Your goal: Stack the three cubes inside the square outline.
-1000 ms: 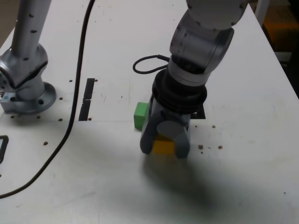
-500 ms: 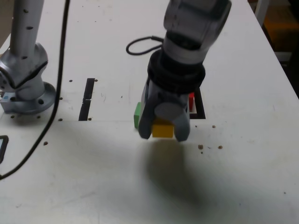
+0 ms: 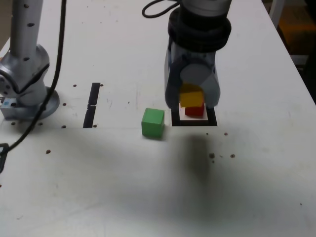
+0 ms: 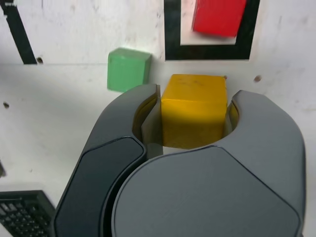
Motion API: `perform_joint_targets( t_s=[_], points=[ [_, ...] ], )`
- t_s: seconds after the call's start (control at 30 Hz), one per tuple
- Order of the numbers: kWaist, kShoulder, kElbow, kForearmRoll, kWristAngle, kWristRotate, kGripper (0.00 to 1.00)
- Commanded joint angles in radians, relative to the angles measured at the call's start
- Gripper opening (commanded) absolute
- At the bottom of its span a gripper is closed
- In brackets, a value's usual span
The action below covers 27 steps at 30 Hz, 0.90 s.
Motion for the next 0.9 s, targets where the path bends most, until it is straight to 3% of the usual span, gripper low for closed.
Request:
perform_joint_targets(
  t_s=[0.0, 0.4, 0.87],
  points=[
    [0.027, -0.007, 0.001, 0.001, 0.008, 0.023, 0.21],
    [0.141, 0.081, -0.019, -0.001, -0.012, 0.157, 0.21],
    [0.189, 0.089, -0.052, 0.028, -0.043, 0.198, 0.21]
  ],
)
